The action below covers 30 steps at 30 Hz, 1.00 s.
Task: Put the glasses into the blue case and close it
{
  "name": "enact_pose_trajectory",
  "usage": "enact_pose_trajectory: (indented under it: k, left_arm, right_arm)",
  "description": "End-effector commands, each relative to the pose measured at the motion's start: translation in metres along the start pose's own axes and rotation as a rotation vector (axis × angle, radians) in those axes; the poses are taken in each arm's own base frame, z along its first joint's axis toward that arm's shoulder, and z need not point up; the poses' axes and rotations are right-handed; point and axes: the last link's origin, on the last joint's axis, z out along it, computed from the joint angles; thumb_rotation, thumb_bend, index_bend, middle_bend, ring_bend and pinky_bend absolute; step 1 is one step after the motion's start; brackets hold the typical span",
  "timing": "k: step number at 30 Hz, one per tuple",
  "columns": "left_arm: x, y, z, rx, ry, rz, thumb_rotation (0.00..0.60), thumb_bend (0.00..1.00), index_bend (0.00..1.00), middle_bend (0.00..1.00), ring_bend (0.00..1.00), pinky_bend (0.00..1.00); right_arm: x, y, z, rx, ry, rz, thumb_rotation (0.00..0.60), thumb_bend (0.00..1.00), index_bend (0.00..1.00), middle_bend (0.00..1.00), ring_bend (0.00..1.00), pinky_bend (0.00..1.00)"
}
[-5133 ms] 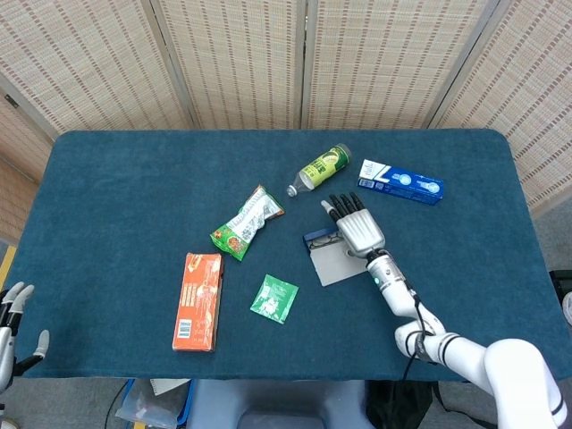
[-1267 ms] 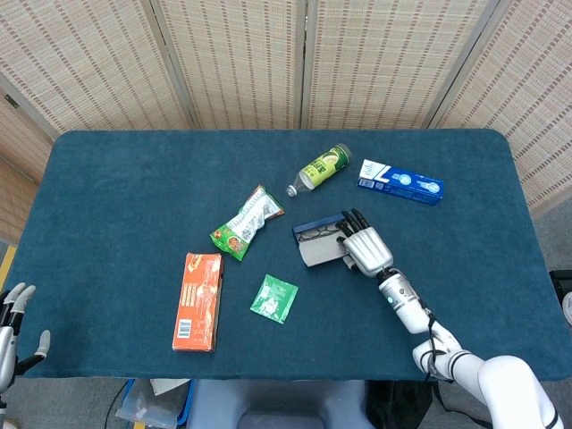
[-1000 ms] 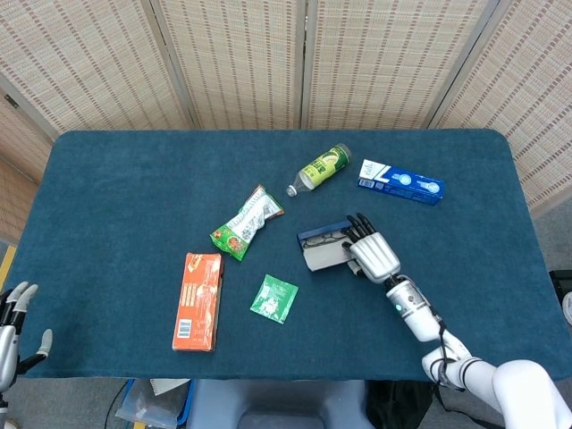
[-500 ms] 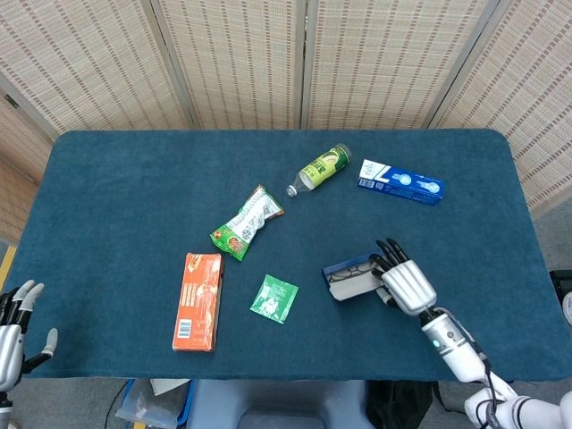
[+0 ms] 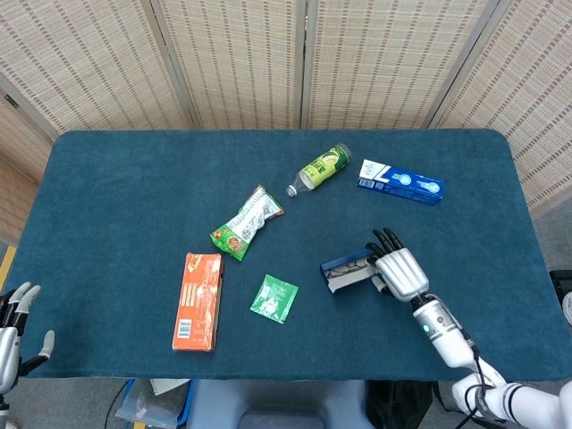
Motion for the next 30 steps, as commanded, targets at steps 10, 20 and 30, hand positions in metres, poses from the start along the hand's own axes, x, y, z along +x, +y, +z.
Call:
enact_pose_trajectory:
  k: [10,20,30]
  left_arm:
    - [0.001,-0.003,-0.002,0.007,0.000,0.001,0.600,0.42,0.08,0.00,0.00,0.00]
    - [0.003,-0.004,-0.002,0.010,0.004,-0.001,0.600,0.42,0.08,0.00,0.00,0.00]
    - [0.005,-0.007,-0.005,0.019,-0.001,-0.003,0.600,0.42,0.08,0.00,0.00,0.00]
  right_arm:
    - [0.014,-0.004,0.039,-0.014,-0.003,0.017,0.600,0.42,0.59,0.25,0.00,0.00]
    - [0.024,-0.007,0.071,-0.032,-0.025,0.028,0.600,0.42,0.59,0.24,0.00,0.00]
    - [0.021,-0.011,0.101,-0.062,-0.066,-0.007,0.600,0.40,0.29,0.14,0.00,0.00]
